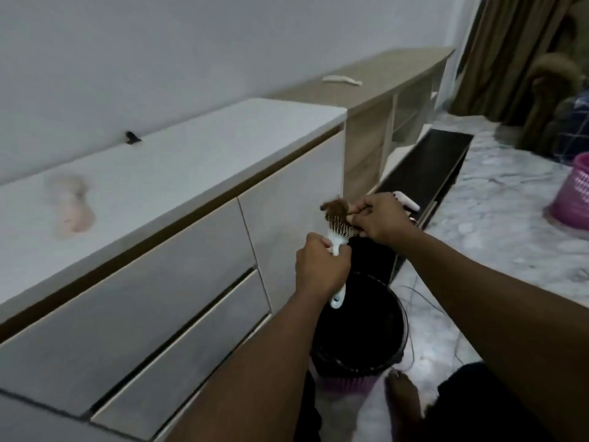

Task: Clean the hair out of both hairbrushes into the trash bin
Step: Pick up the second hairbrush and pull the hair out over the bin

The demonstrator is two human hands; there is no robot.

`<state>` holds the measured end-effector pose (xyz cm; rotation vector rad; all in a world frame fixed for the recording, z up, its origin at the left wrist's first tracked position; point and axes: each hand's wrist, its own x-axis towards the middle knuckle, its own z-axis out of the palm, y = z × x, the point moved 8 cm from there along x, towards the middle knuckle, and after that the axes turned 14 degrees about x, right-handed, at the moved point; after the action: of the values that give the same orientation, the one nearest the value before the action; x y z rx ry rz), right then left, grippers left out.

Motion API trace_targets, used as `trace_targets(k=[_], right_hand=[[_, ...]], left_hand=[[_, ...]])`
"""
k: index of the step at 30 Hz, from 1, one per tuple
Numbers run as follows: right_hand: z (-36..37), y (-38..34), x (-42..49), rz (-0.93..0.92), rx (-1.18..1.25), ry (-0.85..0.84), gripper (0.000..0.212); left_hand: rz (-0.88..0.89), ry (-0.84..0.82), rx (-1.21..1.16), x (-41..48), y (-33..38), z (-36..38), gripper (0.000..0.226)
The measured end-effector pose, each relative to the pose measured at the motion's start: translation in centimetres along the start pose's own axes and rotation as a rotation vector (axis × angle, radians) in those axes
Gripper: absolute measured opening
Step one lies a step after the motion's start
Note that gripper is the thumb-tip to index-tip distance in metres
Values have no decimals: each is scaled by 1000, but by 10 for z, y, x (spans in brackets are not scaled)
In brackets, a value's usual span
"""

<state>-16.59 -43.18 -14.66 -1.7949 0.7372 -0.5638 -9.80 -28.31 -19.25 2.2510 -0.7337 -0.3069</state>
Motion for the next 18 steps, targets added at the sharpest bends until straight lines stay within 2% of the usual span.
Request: trace_targets(k=[2, 3, 5, 7, 11, 13, 18], right_hand=[[3, 71, -2, 99, -23, -1, 13], [8, 104, -3, 152, -26, -13, 15], [20, 162, -10, 266, -7, -23, 10], [36, 208, -16, 345, 17, -44, 4], [73, 275, -16, 433, 40, -88, 4], [87, 299, -12, 452, 65, -84, 11], [93, 349, -4, 578, 216, 64, 15]], left_hand=[[-20, -68, 56, -3, -31, 46, 20], [-27, -100, 95, -5, -48, 65, 29], [-57, -165, 171, -7, -84, 98, 42], [-82, -232, 208, -5, -119, 124, 42], [-138, -335, 270, 5, -178, 159, 41], [-178, -356, 260, 13, -199, 167, 43], [-278, -379, 337, 29, -239, 181, 34]])
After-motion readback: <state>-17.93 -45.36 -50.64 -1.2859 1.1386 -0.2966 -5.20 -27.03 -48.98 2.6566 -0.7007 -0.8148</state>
